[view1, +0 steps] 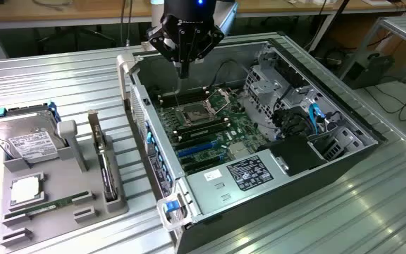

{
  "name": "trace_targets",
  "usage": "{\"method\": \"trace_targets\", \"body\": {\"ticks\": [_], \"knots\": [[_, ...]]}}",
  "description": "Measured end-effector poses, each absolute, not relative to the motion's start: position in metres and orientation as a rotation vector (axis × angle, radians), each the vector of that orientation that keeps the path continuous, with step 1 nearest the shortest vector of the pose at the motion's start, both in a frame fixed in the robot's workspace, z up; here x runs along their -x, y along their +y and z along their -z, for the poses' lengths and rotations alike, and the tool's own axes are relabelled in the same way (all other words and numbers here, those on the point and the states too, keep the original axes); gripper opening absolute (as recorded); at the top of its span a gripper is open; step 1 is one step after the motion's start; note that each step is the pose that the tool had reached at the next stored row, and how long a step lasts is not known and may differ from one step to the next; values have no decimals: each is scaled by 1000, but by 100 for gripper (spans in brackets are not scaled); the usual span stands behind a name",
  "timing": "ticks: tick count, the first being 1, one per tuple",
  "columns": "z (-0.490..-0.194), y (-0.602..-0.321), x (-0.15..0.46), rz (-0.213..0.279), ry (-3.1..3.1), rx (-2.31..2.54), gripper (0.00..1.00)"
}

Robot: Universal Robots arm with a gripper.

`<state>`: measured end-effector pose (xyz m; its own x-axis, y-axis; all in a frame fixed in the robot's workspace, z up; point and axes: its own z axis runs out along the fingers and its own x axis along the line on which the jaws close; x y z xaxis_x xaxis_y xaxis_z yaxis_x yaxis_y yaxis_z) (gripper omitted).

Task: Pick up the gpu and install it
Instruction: 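Reach for the gpu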

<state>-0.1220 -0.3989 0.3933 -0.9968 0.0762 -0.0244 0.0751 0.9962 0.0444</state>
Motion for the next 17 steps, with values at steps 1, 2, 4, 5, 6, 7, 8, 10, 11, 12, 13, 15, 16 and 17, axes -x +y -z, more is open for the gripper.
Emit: {"method": "trace_targets", "body": {"ticks": [1, 2, 4, 5, 6, 7, 8, 10, 11, 12, 13, 15, 16, 17], "knots": [[-393, -399, 122, -68, 3112, -118, 11], [-393, -399, 122, -68, 3112, -118, 11], [-393, -399, 122, -68, 3112, -118, 11], [-393, -399, 122, -68, 3113, -118, 11], [-393, -399, 122, -68, 3112, -118, 11], [-393, -399, 122, -68, 3113, -118, 11], [-393, -399, 122, -68, 3112, -118, 11], [-393, -399, 122, -68, 3113, -118, 11], [-393, -399, 122, -68, 3113, -118, 11], [-393, -399, 122, -68, 3113, -118, 11], [-393, -399, 122, -68, 3112, -118, 11], [-393, -400, 124, -67, 3113, -118, 11], [-393, -401, 127, -68, 3113, -118, 11], [-393, -402, 131, -68, 3113, -118, 11]]}}
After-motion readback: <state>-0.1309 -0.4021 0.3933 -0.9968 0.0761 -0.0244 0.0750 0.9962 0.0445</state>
